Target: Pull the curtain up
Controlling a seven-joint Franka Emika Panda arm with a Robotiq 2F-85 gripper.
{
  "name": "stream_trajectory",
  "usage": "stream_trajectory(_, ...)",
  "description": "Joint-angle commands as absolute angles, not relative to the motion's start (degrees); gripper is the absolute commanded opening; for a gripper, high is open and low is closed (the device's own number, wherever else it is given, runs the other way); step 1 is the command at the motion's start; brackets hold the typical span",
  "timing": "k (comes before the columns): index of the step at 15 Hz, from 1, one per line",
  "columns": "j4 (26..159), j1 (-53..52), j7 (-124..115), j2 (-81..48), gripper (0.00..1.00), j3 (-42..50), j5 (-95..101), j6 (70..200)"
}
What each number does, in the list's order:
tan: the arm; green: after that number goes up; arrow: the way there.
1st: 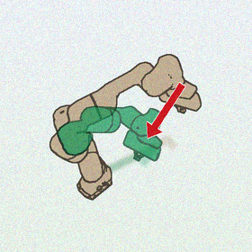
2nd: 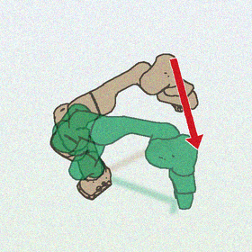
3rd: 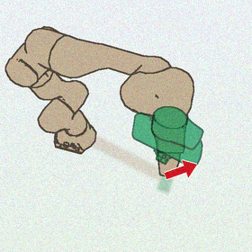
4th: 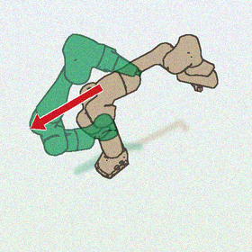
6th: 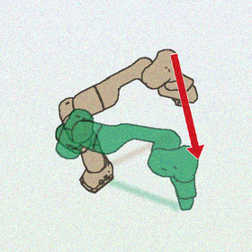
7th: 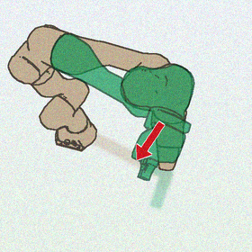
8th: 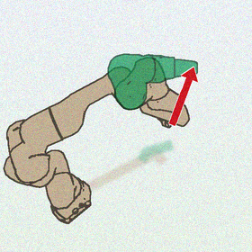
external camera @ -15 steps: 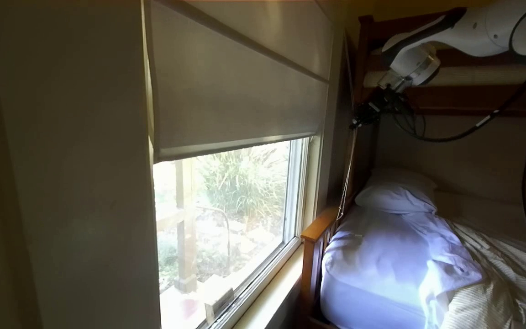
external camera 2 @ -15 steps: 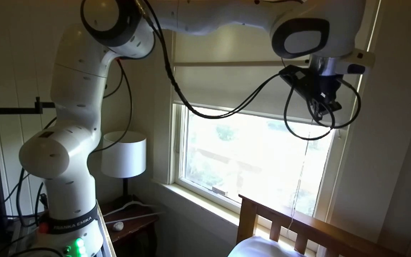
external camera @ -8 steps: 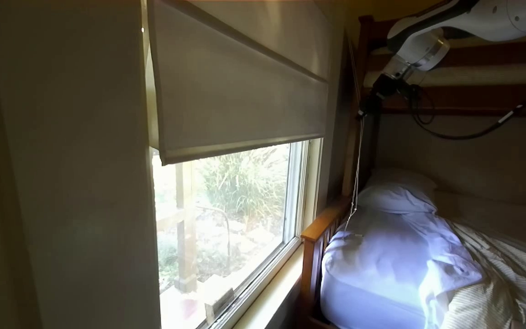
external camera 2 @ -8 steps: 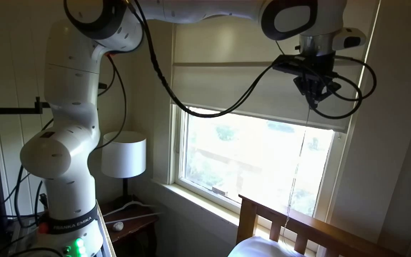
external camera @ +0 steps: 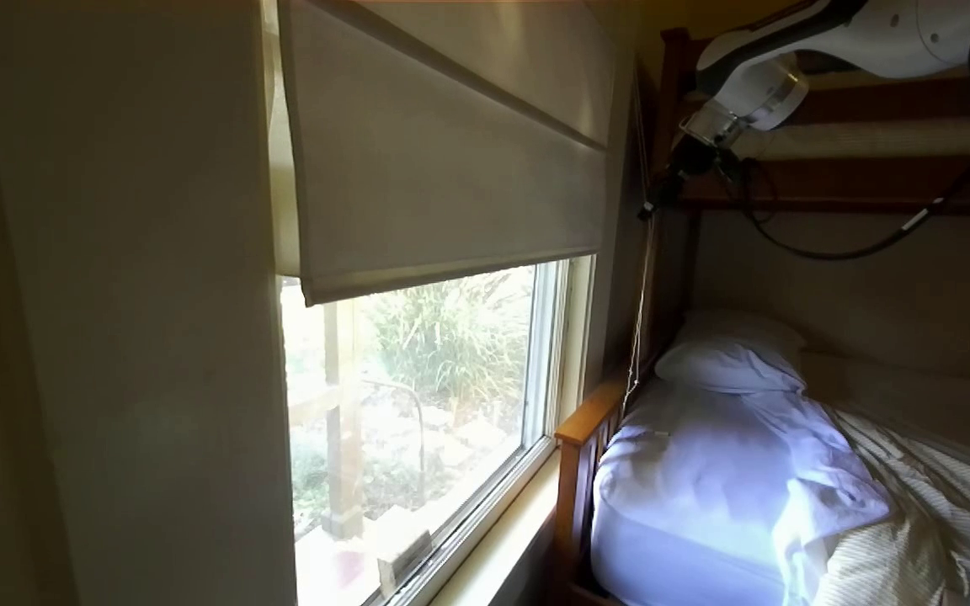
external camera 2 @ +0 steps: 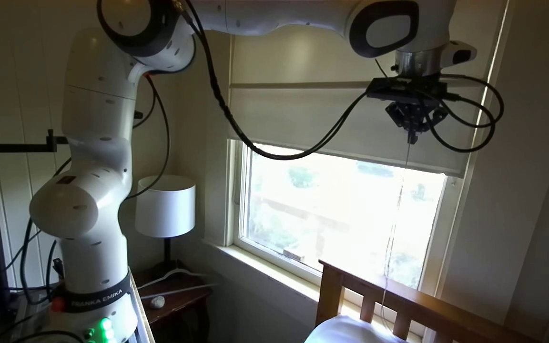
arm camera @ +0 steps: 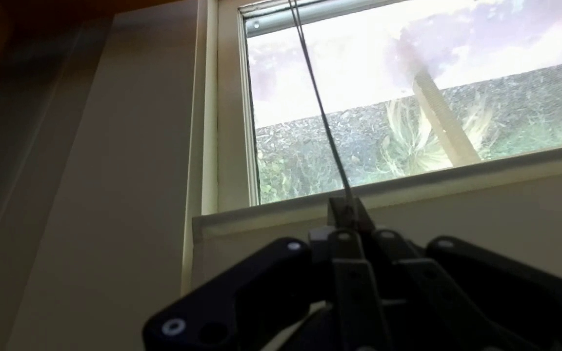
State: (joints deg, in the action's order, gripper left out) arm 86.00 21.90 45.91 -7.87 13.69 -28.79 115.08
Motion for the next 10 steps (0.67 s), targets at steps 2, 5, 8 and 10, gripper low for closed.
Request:
stream_trajectory(2, 85.82, 21.7, 45.39, -7.28, 0.32, 14.12, -26.22, 114.88)
stream_trajectory(5, 88.09, 21.6, 42.91, -5.09, 0.54, 14.93, -23.05, 114.55)
stream_trajectory(8, 89.94, 21.4, 41.04, -3.19, 0.74, 15.73, -17.27, 107.58)
stream_trajectory(10, 91.75, 20.78, 41.23, -2.01, 0.89, 15.71, -13.84, 102.25)
